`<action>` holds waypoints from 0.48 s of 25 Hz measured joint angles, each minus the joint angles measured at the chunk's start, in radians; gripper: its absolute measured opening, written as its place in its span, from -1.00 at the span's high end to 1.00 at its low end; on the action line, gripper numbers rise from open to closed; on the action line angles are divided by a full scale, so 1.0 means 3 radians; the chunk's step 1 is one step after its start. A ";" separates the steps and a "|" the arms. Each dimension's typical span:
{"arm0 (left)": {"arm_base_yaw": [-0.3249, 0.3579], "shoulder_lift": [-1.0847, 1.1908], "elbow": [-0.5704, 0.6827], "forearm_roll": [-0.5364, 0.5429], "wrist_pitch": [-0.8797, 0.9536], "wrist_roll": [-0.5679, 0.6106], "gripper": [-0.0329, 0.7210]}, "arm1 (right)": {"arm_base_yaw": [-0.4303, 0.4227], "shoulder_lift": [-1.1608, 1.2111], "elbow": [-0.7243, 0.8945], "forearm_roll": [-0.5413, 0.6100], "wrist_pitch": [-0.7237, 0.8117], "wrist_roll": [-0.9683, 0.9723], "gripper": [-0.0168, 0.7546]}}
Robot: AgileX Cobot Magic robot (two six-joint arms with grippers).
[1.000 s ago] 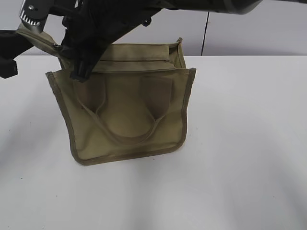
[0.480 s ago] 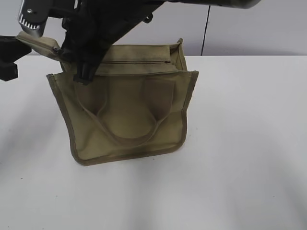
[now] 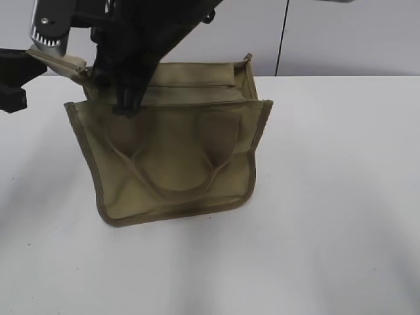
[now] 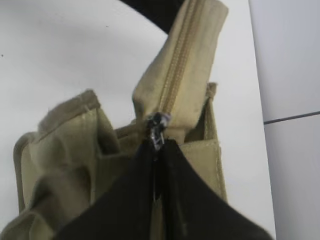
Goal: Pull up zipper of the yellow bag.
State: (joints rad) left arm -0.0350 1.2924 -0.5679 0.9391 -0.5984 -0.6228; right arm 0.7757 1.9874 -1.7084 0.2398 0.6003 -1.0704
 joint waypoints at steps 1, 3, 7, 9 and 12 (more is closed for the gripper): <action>0.0000 0.0000 0.0000 0.0002 0.0005 0.0000 0.90 | 0.0000 0.0000 0.0000 -0.0062 0.0056 0.0021 0.94; 0.0019 -0.0003 -0.0003 -0.0083 0.0084 -0.0004 0.90 | -0.0008 0.0000 0.0007 -0.0211 0.0238 0.0079 1.00; 0.0023 -0.0003 -0.0003 -0.0115 0.0126 -0.0004 0.90 | -0.0023 0.0000 0.0008 -0.0280 0.0289 0.0145 1.00; 0.0023 -0.0003 -0.0003 -0.0115 0.0126 -0.0004 0.90 | -0.0023 0.0000 0.0008 -0.0284 0.0297 0.0162 1.00; 0.0023 -0.0003 -0.0003 -0.0118 0.0122 -0.0004 0.90 | -0.0023 0.0000 0.0008 -0.0273 0.0225 0.0303 0.99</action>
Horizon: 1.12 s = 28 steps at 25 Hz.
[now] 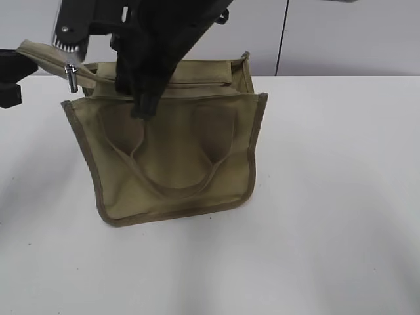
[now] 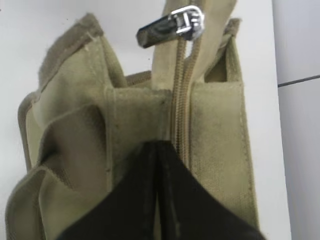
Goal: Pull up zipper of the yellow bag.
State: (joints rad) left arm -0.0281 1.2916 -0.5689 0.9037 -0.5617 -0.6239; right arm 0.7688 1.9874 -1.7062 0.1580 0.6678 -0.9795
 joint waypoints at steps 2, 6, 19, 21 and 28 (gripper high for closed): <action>0.0000 0.0000 0.0000 0.0000 -0.0014 0.0000 0.90 | 0.0000 0.0000 0.0000 0.0062 -0.0116 0.0215 0.93; 0.0000 0.0000 0.0000 -0.0004 -0.0105 0.0000 0.90 | 0.0000 0.0000 0.0000 0.0367 -0.0212 0.0616 0.61; 0.0000 0.0000 0.0000 -0.0016 -0.0263 0.0000 0.90 | 0.0000 0.0035 0.0000 0.1449 -0.0329 0.1165 0.36; 0.0000 0.0000 0.0000 -0.0016 -0.0296 0.0000 0.90 | 0.0000 0.0083 0.0000 0.1452 -0.0418 0.1299 0.36; 0.0000 0.0000 0.0000 -0.0016 -0.0325 0.0000 0.90 | 0.0000 0.0154 0.0000 0.1325 -0.0598 0.1808 0.36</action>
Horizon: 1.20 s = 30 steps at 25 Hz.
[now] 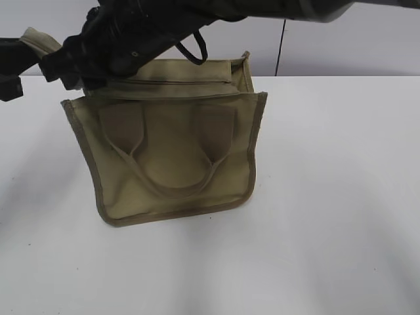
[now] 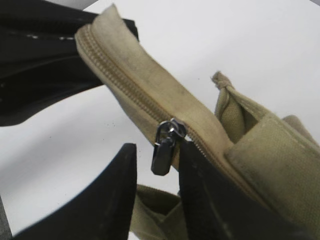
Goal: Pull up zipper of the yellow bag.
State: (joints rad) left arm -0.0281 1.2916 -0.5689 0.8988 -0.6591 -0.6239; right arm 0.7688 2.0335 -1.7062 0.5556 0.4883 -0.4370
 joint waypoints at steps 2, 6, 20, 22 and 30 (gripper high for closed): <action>0.0000 0.0000 0.0000 0.0000 -0.0017 0.0000 0.90 | 0.0000 0.0000 0.0000 -0.0069 -0.0056 0.0141 0.36; 0.0000 0.0000 0.0000 0.0000 -0.0119 -0.0014 0.90 | 0.0000 0.0000 0.0000 -0.0159 -0.0188 0.0370 0.37; 0.0000 0.0000 0.0000 0.0026 -0.0114 -0.0087 0.90 | 0.0006 -0.0004 0.0000 -0.0344 -0.0215 0.0430 0.99; 0.0000 0.0000 0.0000 0.0023 -0.0101 -0.0087 0.90 | 0.0001 -0.0045 0.0000 -0.0454 -0.0126 0.0430 0.99; -0.0003 0.0000 0.0000 0.0041 0.0073 -0.0090 0.90 | -0.0202 -0.0133 0.0000 -0.0547 0.0319 0.0430 0.99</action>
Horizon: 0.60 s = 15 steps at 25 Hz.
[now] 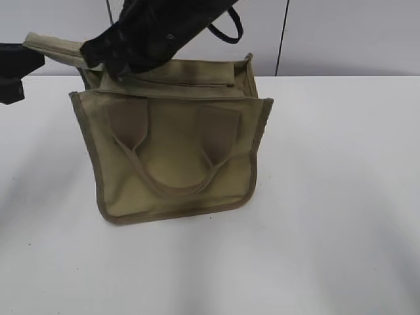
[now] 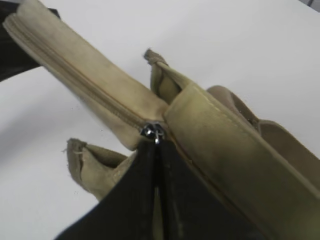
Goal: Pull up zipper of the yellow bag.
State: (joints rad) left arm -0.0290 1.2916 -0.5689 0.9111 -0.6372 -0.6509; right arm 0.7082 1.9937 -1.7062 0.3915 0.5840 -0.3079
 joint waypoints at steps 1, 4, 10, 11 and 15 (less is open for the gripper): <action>0.0000 0.0000 0.0000 0.0007 0.0030 0.0000 0.90 | -0.0033 -0.0021 0.0000 -0.0013 0.0052 0.0000 0.99; -0.0007 0.0000 0.0000 0.0023 0.0040 0.0000 0.90 | -0.0123 -0.0086 0.0000 -0.0081 0.0240 0.0000 0.99; -0.0010 0.0000 0.0000 0.0029 0.0180 0.0000 0.90 | -0.0321 -0.0125 0.0000 -0.0234 0.0697 0.0000 0.99; -0.0010 0.0000 0.0000 0.0029 0.0205 0.0000 0.90 | -0.0427 -0.0128 0.0000 -0.0329 0.0878 0.0000 0.99; -0.0010 0.0000 0.0000 0.0022 0.0286 0.0000 0.90 | -0.0577 -0.0139 0.0000 -0.0533 0.1186 -0.0019 0.99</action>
State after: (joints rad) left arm -0.0320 1.2916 -0.5689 0.9177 -0.5514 -0.6509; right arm 0.5350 1.9520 -1.7062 0.2315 0.9397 -0.3136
